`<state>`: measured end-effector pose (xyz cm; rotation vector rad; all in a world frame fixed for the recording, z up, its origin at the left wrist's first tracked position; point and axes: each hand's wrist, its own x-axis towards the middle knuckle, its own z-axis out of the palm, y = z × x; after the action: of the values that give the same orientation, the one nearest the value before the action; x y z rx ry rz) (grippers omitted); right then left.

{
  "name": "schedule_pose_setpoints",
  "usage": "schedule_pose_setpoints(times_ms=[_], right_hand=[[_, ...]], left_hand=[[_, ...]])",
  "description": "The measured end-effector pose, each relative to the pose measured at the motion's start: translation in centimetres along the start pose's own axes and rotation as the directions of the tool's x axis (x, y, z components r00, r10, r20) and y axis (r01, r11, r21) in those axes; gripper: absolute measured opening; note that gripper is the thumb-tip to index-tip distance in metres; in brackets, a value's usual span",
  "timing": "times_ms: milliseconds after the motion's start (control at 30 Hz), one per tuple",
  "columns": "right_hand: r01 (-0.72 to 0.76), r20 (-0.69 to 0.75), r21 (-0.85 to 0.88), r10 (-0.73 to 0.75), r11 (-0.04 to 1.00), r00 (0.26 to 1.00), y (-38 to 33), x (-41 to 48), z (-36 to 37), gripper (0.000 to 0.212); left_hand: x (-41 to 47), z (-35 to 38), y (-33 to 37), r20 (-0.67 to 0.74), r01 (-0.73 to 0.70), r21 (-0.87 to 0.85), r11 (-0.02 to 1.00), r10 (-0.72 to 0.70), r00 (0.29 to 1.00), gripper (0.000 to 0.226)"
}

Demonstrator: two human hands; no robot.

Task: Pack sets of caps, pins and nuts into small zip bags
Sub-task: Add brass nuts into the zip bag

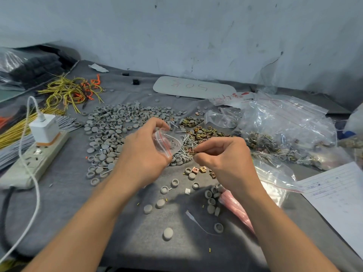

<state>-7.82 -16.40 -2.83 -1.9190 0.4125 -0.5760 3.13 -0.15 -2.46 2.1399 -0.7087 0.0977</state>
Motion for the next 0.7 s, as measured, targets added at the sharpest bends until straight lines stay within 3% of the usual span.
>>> schedule_pose_setpoints(times_ms=[133,333,633,700], right_hand=[[0.075,-0.027,0.049,-0.074,0.996,0.997,-0.5,-0.7,0.2,0.023],[0.228,-0.042,-0.015,-0.229,0.973,0.973,-1.2,-1.1,0.5,0.024],[0.216,-0.008,-0.154,-0.22,0.964,0.975,-1.1,-0.8,1.5,0.018],[0.239,0.001,-0.095,-0.24,0.966,0.971,-1.3,-0.8,1.6,0.013]], left_hand=[[-0.6,0.7,0.3,0.03,-0.014,0.057,0.998,0.013,0.999,0.048],[-1.7,1.9,1.0,0.168,-0.019,0.087,0.996,0.004,0.986,0.067],[-1.9,2.2,1.2,0.202,0.0,0.049,0.999,-0.009,0.979,0.069],[-1.9,2.1,1.2,0.202,0.006,-0.014,1.0,-0.004,0.979,0.062]])
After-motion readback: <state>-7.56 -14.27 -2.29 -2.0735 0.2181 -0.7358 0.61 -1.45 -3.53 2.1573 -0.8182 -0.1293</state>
